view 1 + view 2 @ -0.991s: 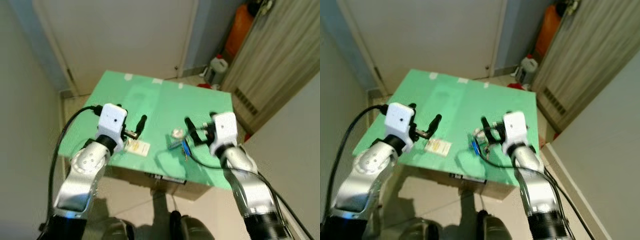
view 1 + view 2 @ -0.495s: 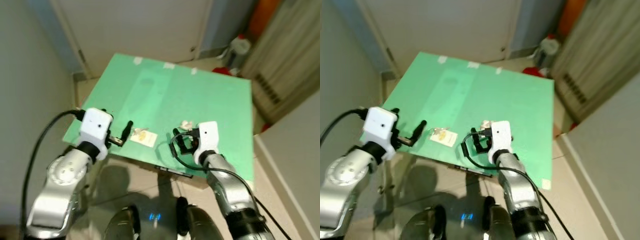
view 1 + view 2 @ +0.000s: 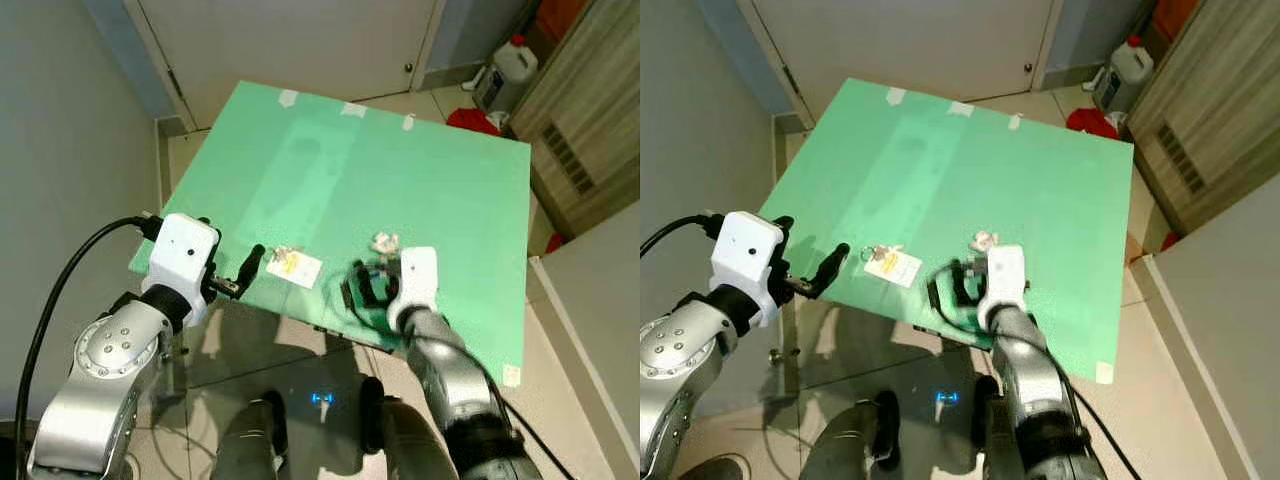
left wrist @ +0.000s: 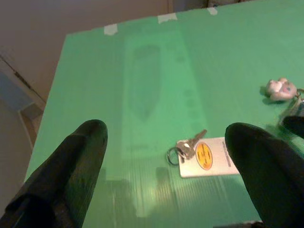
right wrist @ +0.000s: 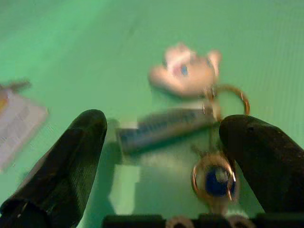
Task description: Hang keys on a hook
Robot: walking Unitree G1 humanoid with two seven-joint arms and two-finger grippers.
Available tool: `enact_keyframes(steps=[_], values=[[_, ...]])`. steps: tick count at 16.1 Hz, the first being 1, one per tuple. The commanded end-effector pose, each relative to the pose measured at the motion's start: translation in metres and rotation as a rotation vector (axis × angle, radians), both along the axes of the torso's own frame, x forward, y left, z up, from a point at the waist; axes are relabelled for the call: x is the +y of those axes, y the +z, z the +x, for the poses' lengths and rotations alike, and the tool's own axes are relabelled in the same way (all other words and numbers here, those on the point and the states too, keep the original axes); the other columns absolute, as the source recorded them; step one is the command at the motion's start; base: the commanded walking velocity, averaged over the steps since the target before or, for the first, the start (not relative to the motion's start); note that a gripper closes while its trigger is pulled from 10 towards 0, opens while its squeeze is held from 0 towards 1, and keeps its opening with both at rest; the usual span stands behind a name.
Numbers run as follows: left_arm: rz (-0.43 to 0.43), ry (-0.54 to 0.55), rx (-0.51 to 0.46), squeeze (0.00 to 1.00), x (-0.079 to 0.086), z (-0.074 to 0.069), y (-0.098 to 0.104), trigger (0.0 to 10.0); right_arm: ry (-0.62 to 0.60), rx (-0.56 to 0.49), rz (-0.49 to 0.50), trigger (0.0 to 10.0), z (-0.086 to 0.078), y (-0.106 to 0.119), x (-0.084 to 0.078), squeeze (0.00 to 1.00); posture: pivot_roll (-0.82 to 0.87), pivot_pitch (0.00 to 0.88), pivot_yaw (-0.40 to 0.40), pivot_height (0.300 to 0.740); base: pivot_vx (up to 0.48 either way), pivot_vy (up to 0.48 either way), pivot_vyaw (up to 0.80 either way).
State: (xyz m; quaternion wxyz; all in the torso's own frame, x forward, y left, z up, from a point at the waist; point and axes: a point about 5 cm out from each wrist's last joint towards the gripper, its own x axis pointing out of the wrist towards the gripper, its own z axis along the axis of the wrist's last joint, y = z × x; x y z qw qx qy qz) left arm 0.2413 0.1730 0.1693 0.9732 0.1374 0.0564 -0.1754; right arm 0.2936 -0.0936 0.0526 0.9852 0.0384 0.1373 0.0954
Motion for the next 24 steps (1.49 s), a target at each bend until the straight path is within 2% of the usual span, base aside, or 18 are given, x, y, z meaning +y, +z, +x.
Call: enact_keyframes(steps=[1,4,9,15,19,21,22,24], values=[[-0.002,-0.005,0.006,0.0,0.0,-0.003,0.001,10.0,0.002,-0.014,-0.024,10.0,-0.004,-0.001,0.002,0.0,0.15,0.351,0.022,0.74,0.0,0.0,0.0],[-0.007,-0.016,0.017,0.0,-0.004,-0.004,-0.001,10.0,-0.02,0.019,-0.013,10.0,-0.007,-0.006,0.0,0.0,0.13,0.35,0.021,0.74,0.0,0.0,0.0],[0.001,-0.02,0.019,0.0,-0.004,-0.003,0.001,10.0,-0.008,0.014,-0.012,10.0,-0.005,-0.004,0.005,0.0,0.14,0.339,0.021,0.74,0.0,0.0,0.0],[-0.001,-0.023,0.028,0.0,-0.003,-0.004,0.001,10.0,-0.029,0.107,0.109,10.0,-0.008,-0.009,0.015,0.0,0.15,0.327,0.025,0.74,0.0,0.0,0.0],[-0.003,-0.028,0.026,0.0,-0.005,-0.003,0.0,10.0,0.007,0.098,0.115,10.0,-0.009,-0.006,0.023,0.0,0.14,0.325,0.023,0.74,0.0,0.0,0.0],[-0.005,-0.031,0.027,0.0,-0.007,-0.003,0.001,10.0,0.03,0.079,0.108,10.0,-0.01,-0.003,0.025,0.0,0.14,0.324,0.024,0.74,0.0,0.0,0.0],[-0.006,-0.035,0.027,0.0,-0.007,-0.003,0.0,10.0,0.043,0.075,0.05,10.0,-0.012,-0.005,0.02,0.0,0.14,0.322,0.023,0.74,0.0,0.0,0.0],[-0.008,-0.038,0.028,0.0,-0.008,-0.003,0.0,10.0,0.044,0.073,-0.001,10.0,-0.014,-0.009,0.013,0.0,0.13,0.321,0.025,0.74,0.0,0.0,0.0]])
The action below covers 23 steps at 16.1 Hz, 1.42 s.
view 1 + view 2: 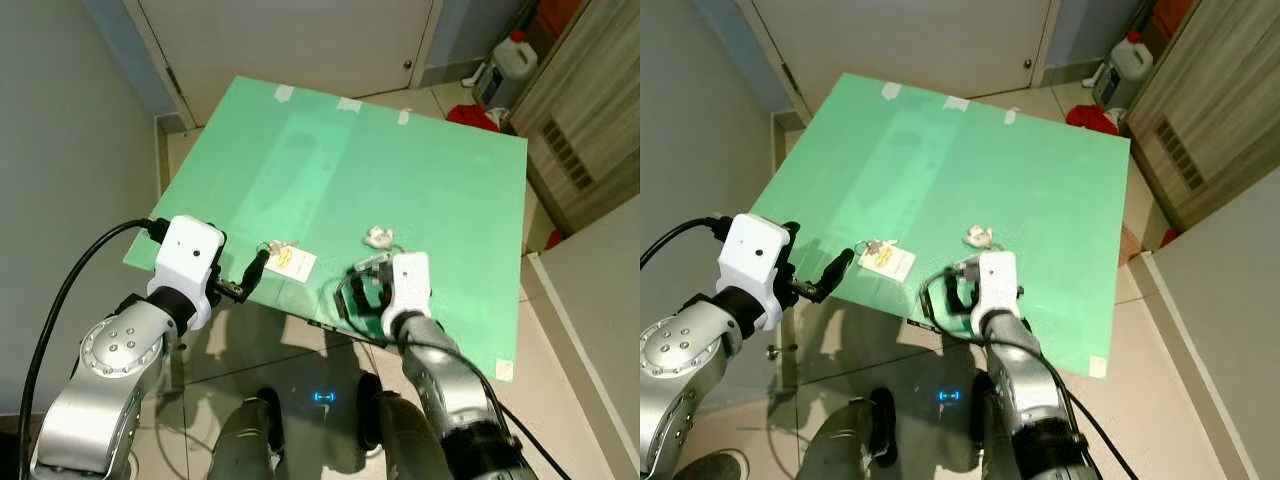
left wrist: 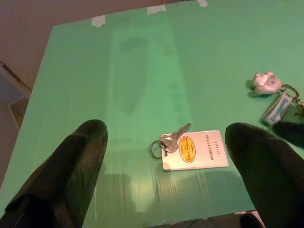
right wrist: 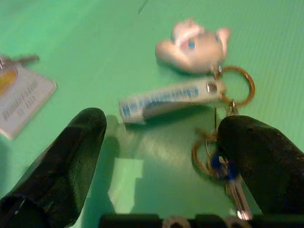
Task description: Hang keys on a hook
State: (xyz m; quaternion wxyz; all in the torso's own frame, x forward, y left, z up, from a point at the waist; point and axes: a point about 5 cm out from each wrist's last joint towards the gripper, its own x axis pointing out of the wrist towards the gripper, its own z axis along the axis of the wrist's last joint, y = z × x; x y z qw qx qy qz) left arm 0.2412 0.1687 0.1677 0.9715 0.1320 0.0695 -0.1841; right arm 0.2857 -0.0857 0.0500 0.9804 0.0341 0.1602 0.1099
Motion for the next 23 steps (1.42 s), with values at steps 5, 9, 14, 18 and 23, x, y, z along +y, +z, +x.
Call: enact_keyframes(steps=[5,9,14,18,23], values=[[-0.012,-0.034,-0.004,0.0,-0.007,-0.001,0.002,10.0,0.008,0.036,-0.055,10.0,-0.012,-0.011,-0.008,0.0,0.12,0.318,0.023,0.74,0.0,0.0,0.0],[-0.019,-0.033,-0.005,0.0,-0.008,0.0,0.002,10.0,0.004,0.071,-0.126,10.0,-0.017,-0.021,-0.022,0.0,0.12,0.317,0.021,0.74,0.0,0.0,0.0],[-0.026,-0.031,-0.012,0.0,-0.008,0.001,0.004,10.0,0.016,0.0,-0.068,10.0,-0.008,0.0,-0.012,0.0,0.12,0.318,0.019,0.74,0.0,0.0,0.0],[-0.032,-0.026,-0.019,0.0,-0.009,0.002,0.005,10.0,0.069,-0.049,0.065,10.0,-0.004,0.024,0.009,0.0,0.12,0.318,0.011,0.74,0.0,0.0,0.0],[-0.036,-0.021,-0.021,0.0,-0.01,0.002,0.006,10.0,0.059,0.036,0.145,10.0,0.001,0.013,0.022,0.0,0.13,0.331,0.012,0.74,0.0,0.0,0.0]])
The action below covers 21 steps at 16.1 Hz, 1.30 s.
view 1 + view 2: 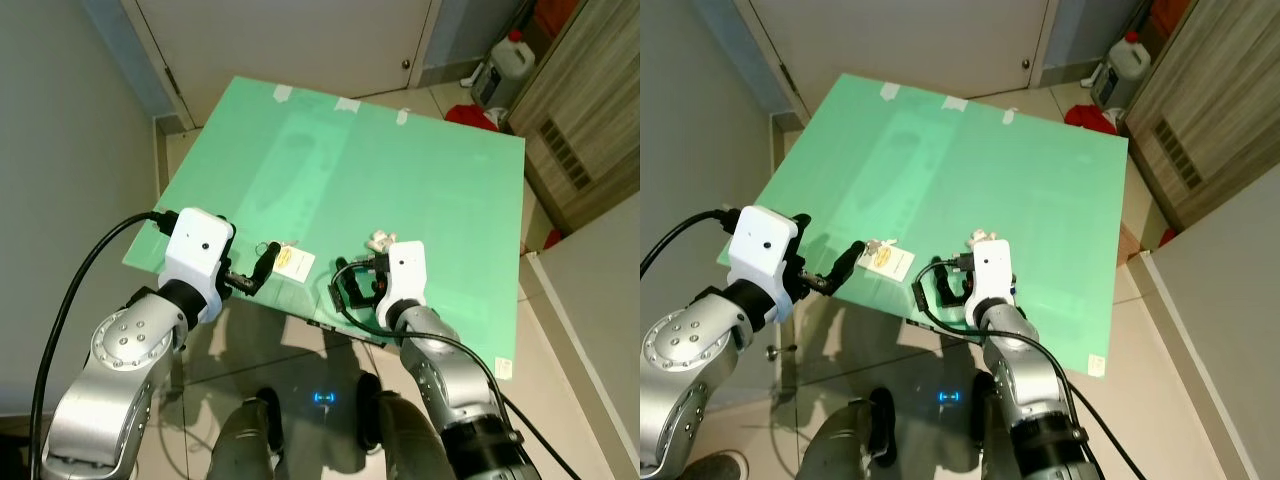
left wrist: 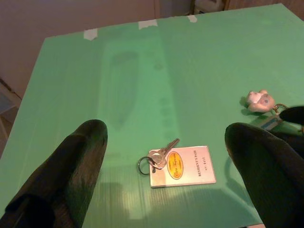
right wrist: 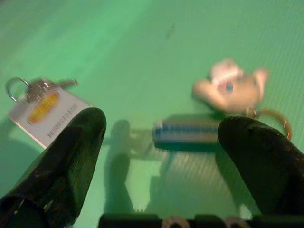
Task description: Hang keys on a hook
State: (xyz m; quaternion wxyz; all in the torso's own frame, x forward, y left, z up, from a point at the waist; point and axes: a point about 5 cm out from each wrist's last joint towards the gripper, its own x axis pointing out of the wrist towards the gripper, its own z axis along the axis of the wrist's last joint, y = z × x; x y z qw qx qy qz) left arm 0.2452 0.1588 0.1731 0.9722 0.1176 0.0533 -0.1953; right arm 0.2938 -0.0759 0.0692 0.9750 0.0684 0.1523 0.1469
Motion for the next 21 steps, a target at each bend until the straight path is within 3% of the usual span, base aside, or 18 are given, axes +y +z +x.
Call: enact_keyframes(steps=[1,12,16,17,21], values=[[0.002,0.004,0.002,0.0,0.001,-0.003,0.001,10.0,-0.003,0.051,0.065,10.0,-0.005,-0.007,0.014,0.0,0.14,0.335,0.014,0.74,0.0,0.0,0.0],[0.006,0.004,0.005,0.0,0.002,-0.003,0.002,10.0,0.018,0.061,0.017,10.0,-0.008,-0.018,0.018,0.0,0.13,0.344,0.02,0.74,0.0,0.0,0.0],[0.005,0.005,0.007,0.0,0.002,-0.003,0.002,10.0,0.024,0.101,-0.057,10.0,-0.013,-0.032,0.008,0.0,0.14,0.347,0.02,0.74,0.0,0.0,0.0],[0.001,0.007,0.005,0.0,0.002,-0.003,0.002,10.0,0.019,0.113,-0.094,10.0,-0.018,-0.038,-0.004,0.0,0.14,0.345,0.017,0.74,0.0,0.0,0.0],[-0.008,0.007,0.003,0.0,0.0,-0.002,0.002,10.0,0.025,0.103,-0.173,10.0,-0.024,-0.042,-0.023,0.0,0.12,0.337,0.012,0.74,0.0,0.0,0.0]])
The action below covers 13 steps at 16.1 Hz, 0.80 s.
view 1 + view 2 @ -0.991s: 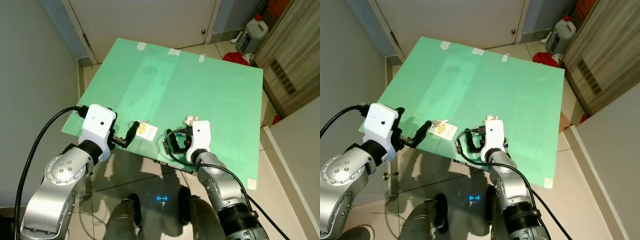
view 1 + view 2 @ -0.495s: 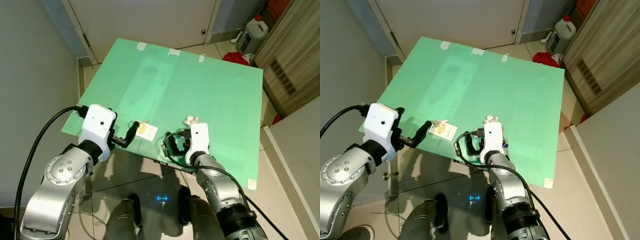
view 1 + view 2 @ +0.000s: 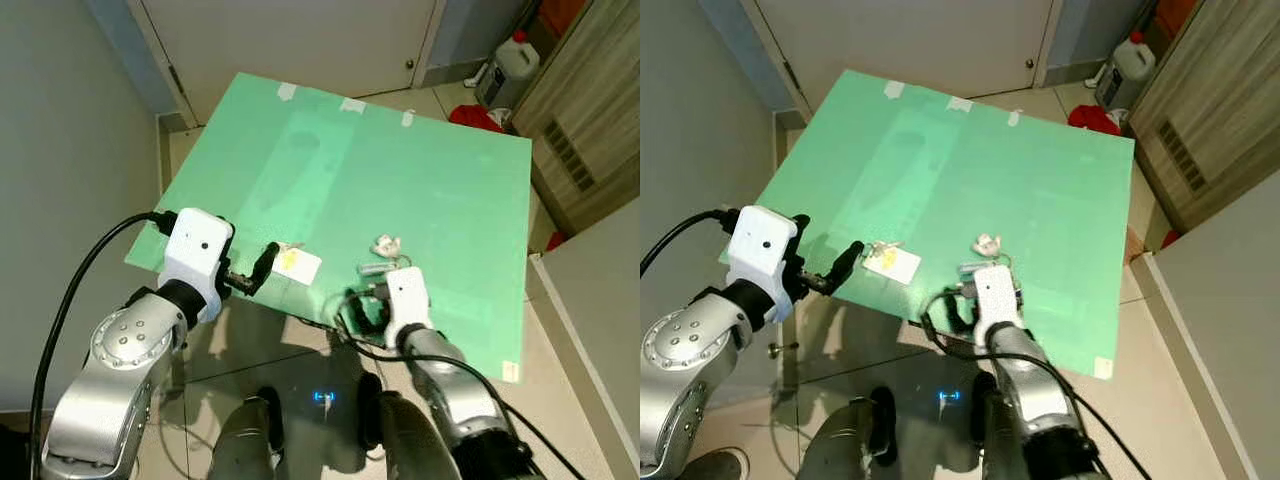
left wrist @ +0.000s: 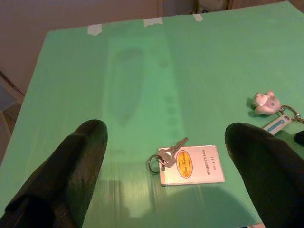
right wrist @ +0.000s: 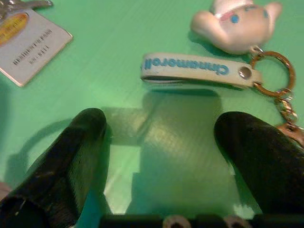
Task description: Hang keys on a hook
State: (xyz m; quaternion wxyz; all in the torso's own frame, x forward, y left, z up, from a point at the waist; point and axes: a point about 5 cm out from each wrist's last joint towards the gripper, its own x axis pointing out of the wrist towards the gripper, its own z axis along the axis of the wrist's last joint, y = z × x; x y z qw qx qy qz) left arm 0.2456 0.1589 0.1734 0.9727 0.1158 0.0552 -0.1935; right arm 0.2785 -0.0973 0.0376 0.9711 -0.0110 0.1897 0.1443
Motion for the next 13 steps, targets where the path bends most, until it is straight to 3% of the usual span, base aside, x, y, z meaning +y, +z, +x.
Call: enact_keyframes(steps=[1,2,6,10,13], values=[[-0.006,0.002,-0.001,0.0,0.0,-0.002,0.002,10.0,-0.004,0.047,-0.013,10.0,-0.008,-0.011,-0.004,0.0,0.12,0.335,0.01,0.74,0.0,0.0,0.0],[-0.009,0.0,-0.002,0.0,-0.001,-0.001,0.001,10.0,0.016,-0.014,0.038,10.0,-0.004,0.004,0.002,0.0,0.12,0.332,0.01,0.74,0.0,0.0,0.0],[-0.011,-0.003,-0.005,0.0,-0.001,0.0,0.001,10.0,0.094,-0.118,0.119,10.0,-0.002,0.025,0.027,0.0,0.12,0.324,0.009,0.74,0.0,0.0,0.0],[-0.011,-0.003,-0.004,0.0,-0.002,-0.001,0.0,10.0,0.065,-0.064,0.186,10.0,0.005,0.024,0.041,0.0,0.13,0.32,0.008,0.74,0.0,0.0,0.0],[-0.011,-0.004,-0.006,0.0,-0.003,-0.001,0.001,10.0,0.125,-0.115,0.194,10.0,0.011,0.031,0.055,0.0,0.13,0.32,0.008,0.74,0.0,0.0,0.0]])
